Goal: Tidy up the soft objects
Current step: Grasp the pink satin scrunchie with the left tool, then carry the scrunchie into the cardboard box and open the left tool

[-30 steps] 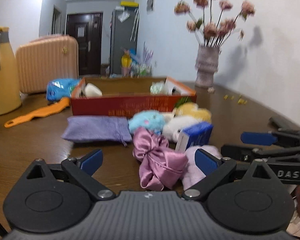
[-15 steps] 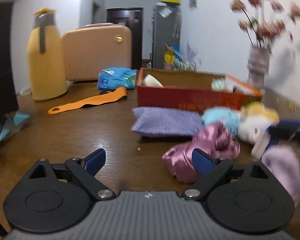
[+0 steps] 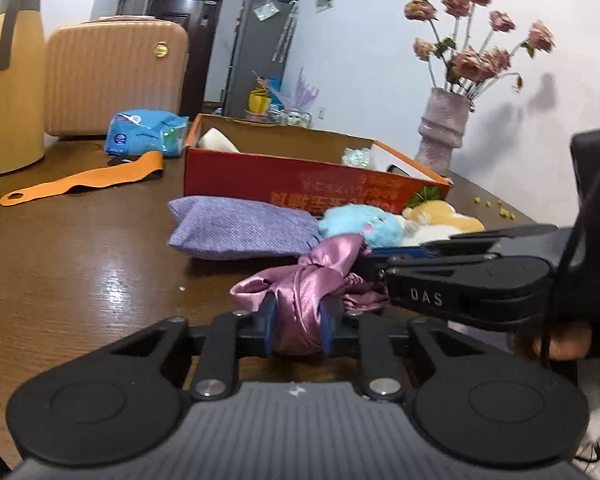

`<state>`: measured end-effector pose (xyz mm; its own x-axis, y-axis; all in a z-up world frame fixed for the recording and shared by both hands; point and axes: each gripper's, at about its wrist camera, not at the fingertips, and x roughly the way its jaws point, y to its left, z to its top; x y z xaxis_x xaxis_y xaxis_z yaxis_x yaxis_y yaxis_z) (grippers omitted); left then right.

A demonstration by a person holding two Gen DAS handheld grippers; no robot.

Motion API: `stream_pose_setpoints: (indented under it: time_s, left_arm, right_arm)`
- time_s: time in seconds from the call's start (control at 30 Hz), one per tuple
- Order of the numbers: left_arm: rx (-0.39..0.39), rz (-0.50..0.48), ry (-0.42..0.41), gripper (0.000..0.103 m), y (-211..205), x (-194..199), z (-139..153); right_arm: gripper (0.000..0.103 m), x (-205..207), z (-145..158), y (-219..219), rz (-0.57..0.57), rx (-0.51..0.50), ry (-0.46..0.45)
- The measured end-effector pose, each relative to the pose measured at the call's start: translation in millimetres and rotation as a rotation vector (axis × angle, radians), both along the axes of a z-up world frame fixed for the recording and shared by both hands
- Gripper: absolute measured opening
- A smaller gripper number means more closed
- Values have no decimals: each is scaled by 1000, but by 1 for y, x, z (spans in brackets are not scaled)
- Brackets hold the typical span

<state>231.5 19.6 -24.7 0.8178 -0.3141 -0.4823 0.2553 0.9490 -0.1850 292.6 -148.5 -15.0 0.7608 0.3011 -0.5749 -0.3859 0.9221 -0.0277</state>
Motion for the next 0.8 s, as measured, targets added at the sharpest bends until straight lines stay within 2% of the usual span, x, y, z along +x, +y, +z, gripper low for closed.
stream_pose_setpoints:
  time_s: [0.07, 0.23, 0.47, 0.57, 0.67, 0.8]
  left_arm:
    - [10, 1, -6, 19, -2, -6, 0]
    - [-10, 1, -32, 16, 0, -22, 14]
    - [-72, -38, -144, 16, 1, -19, 65]
    - [-82, -65, -172, 16, -1, 17, 97]
    - [-77, -94, -172, 16, -8, 70, 122]
    - [-62, -109, -106, 16, -14, 168, 138]
  right_arm:
    - [4, -5, 0, 0, 13, -9, -1]
    - [3, -26, 11, -9, 10, 54, -41]
    - [3, -44, 60, -30, -2, 131, -162]
    - [3, -26, 83, -44, 6, 166, -188]
    - [3, 11, 106, -56, 0, 181, -201]
    - [3, 95, 125, -60, -10, 167, -155]
